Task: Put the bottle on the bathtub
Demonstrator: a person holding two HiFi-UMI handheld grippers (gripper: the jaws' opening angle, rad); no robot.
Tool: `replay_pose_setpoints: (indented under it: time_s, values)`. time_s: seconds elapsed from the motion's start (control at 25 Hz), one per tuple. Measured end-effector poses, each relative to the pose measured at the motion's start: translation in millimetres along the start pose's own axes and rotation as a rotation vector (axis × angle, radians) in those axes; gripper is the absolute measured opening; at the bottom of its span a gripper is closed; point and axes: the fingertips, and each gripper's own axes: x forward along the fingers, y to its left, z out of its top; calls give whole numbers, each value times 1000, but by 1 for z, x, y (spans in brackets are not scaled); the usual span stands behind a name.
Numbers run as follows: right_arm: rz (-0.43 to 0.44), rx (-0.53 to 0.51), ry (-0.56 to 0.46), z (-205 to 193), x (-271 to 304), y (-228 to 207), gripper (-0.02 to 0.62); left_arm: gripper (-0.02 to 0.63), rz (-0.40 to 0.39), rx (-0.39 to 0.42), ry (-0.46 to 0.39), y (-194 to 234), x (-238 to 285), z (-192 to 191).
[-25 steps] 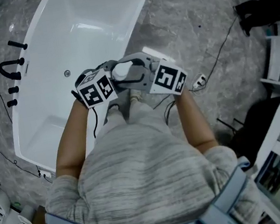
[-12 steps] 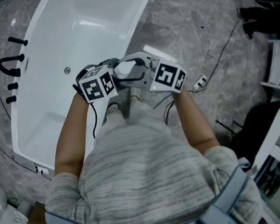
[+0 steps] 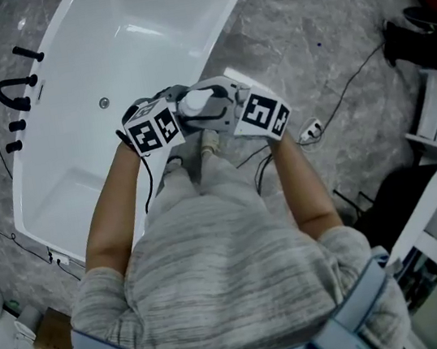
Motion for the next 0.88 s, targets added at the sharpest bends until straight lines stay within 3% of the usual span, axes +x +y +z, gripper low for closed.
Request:
replay_pose_setpoints:
  time_s: [0.48, 0.88]
  values:
    - [-32, 21, 17, -17, 10, -12, 212, 278, 95, -125, -25, 15, 6, -35]
    - [-41, 43, 10, -26, 11, -15, 212, 278, 140, -199, 24, 12, 9, -72]
